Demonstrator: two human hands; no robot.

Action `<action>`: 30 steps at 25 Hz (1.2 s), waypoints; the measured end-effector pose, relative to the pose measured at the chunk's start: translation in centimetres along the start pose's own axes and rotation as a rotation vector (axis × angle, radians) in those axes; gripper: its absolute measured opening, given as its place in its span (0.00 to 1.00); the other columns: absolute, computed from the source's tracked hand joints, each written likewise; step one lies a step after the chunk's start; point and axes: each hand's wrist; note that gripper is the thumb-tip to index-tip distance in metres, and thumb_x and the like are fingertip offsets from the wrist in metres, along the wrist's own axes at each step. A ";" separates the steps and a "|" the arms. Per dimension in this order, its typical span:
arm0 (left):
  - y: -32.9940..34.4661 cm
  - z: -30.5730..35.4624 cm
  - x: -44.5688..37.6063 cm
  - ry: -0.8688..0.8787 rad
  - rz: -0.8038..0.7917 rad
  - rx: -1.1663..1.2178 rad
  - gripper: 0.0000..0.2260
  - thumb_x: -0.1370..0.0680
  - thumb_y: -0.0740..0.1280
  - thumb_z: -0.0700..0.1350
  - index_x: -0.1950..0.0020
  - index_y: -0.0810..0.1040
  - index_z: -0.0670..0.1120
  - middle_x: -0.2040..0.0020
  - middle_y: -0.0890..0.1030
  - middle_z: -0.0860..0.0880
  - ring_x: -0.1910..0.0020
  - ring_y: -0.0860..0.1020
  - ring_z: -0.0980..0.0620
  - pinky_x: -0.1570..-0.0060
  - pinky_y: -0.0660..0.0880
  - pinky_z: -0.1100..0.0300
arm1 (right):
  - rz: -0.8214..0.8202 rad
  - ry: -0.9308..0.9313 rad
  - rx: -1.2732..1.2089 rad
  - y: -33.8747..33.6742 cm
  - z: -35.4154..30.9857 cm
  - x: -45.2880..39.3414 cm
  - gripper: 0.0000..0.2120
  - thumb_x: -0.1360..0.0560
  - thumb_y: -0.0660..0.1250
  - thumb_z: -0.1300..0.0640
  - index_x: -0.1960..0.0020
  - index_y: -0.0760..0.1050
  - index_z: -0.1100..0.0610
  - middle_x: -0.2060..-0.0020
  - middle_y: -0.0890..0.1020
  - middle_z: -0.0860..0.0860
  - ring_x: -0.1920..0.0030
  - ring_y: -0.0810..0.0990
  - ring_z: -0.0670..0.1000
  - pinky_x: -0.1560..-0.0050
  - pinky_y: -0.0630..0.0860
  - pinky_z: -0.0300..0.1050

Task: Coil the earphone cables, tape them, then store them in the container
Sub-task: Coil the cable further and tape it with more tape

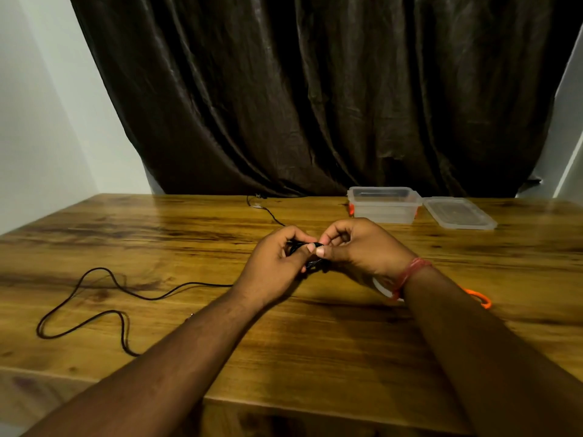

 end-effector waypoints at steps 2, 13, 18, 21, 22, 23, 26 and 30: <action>0.0 -0.1 0.0 -0.006 0.011 -0.012 0.09 0.21 0.69 0.42 0.56 0.80 0.57 0.54 0.84 0.48 0.61 0.80 0.53 0.57 0.81 0.45 | 0.007 -0.001 0.033 -0.1 -0.2 0.1 0.06 0.27 0.71 0.68 0.51 0.77 0.69 0.63 0.79 0.61 0.61 0.79 0.58 0.56 0.80 0.54; 0.2 -0.4 -0.6 -0.135 0.039 0.269 0.06 0.23 0.69 0.37 0.53 0.82 0.47 0.65 0.80 0.50 0.68 0.77 0.55 0.59 0.80 0.52 | 0.236 -0.207 0.281 0.9 0.7 -0.6 0.08 0.29 0.74 0.64 0.62 0.77 0.56 0.66 0.83 0.53 0.64 0.83 0.55 0.61 0.83 0.56; 0.4 0.0 -0.5 -0.189 0.012 0.438 0.06 0.22 0.67 0.33 0.49 0.80 0.41 0.64 0.80 0.45 0.67 0.78 0.54 0.57 0.79 0.55 | 0.199 -0.226 0.273 1.0 0.5 -0.5 0.11 0.28 0.71 0.66 0.57 0.75 0.51 0.68 0.80 0.49 0.65 0.78 0.47 0.59 0.80 0.52; 0.4 0.0 -0.7 -0.202 0.021 0.453 0.08 0.22 0.67 0.33 0.45 0.80 0.43 0.59 0.82 0.47 0.62 0.81 0.55 0.57 0.80 0.55 | 0.198 -0.193 0.240 0.8 0.7 -0.6 0.10 0.28 0.71 0.66 0.57 0.76 0.52 0.68 0.79 0.50 0.65 0.77 0.49 0.57 0.79 0.55; 0.5 0.2 -0.7 -0.211 0.033 0.479 0.09 0.22 0.67 0.34 0.44 0.79 0.43 0.57 0.81 0.47 0.61 0.81 0.55 0.58 0.81 0.56 | 0.208 -0.168 0.201 0.8 0.8 -0.7 0.09 0.28 0.71 0.66 0.57 0.76 0.52 0.67 0.78 0.51 0.64 0.78 0.50 0.55 0.80 0.57; 0.5 0.3 -0.7 -0.223 0.046 0.511 0.10 0.22 0.66 0.34 0.42 0.77 0.43 0.56 0.80 0.46 0.60 0.82 0.54 0.59 0.81 0.57 | 0.215 -0.138 0.140 0.7 0.9 -0.8 0.09 0.28 0.71 0.66 0.57 0.77 0.53 0.67 0.78 0.53 0.63 0.78 0.53 0.55 0.80 0.61; 0.4 0.6 -0.7 -0.269 0.074 0.607 0.08 0.21 0.64 0.32 0.44 0.76 0.41 0.53 0.79 0.42 0.58 0.82 0.50 0.59 0.82 0.56 | 0.228 -0.022 -0.061 0.7 1.2 -1.1 0.08 0.27 0.71 0.67 0.58 0.79 0.54 0.63 0.78 0.58 0.60 0.80 0.59 0.55 0.80 0.71; 0.2 0.4 -0.8 -0.274 0.079 0.582 0.07 0.21 0.64 0.31 0.46 0.76 0.41 0.53 0.80 0.42 0.58 0.83 0.50 0.55 0.83 0.52 | 0.163 0.089 -0.133 1.1 1.1 -1.2 0.06 0.24 0.68 0.68 0.54 0.79 0.58 0.56 0.82 0.63 0.55 0.80 0.61 0.47 0.77 0.66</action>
Point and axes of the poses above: each hand's wrist, its own x-axis away from the middle knuckle, its own y-axis out of the palm, z = x × y
